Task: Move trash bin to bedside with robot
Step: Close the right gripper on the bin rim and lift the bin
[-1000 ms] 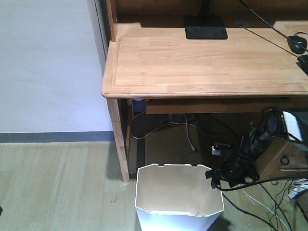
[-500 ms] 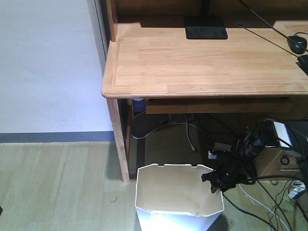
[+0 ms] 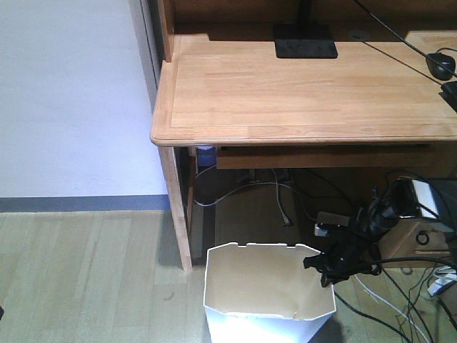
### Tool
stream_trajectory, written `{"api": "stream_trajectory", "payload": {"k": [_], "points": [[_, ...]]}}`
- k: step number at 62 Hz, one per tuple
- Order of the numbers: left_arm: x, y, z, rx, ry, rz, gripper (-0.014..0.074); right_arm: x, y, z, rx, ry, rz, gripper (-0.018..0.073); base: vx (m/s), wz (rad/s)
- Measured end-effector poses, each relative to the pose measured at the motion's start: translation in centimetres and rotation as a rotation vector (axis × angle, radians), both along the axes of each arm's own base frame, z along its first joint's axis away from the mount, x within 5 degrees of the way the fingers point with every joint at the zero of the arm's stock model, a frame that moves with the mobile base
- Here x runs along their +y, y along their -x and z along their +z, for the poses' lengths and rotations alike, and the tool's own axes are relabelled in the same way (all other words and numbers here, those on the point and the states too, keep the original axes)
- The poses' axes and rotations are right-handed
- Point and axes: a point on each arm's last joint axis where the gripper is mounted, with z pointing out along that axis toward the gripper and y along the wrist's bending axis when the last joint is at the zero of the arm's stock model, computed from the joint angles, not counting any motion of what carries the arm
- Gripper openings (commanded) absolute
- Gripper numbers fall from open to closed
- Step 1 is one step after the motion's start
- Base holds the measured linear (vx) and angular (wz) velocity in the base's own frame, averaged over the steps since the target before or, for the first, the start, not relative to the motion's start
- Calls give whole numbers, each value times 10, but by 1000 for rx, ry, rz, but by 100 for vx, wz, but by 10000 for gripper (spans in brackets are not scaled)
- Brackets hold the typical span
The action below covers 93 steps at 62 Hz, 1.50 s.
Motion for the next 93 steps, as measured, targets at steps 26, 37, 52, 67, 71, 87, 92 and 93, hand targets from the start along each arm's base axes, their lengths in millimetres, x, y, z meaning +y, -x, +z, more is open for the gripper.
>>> {"api": "stream_trajectory", "payload": {"k": [26, 37, 52, 67, 71, 87, 92, 93], "points": [[0, 0, 0, 0, 0, 0, -6, -9, 12, 39, -196, -52, -33, -9, 0, 0], [0, 0, 0, 0, 0, 0, -6, -10, 20, 61, -231, -136, -40, -6, 0, 0], [0, 0, 0, 0, 0, 0, -6, -12, 31, 94, -269, -250, 24, -6, 0, 0], [0, 0, 0, 0, 0, 0, -6, -30, 41, 129, -314, -381, 21, -5, 0, 0], [0, 0, 0, 0, 0, 0, -6, -36, 42, 139, -329, -393, 6, -5, 0, 0], [0, 0, 0, 0, 0, 0, -6, -46, 43, 156, -365, -388, -25, -5, 0, 0], [0, 0, 0, 0, 0, 0, -6, -47, 43, 155, -366, -376, -29, -5, 0, 0], [0, 0, 0, 0, 0, 0, -6, -47, 43, 155, -365, -374, -30, -5, 0, 0]]}}
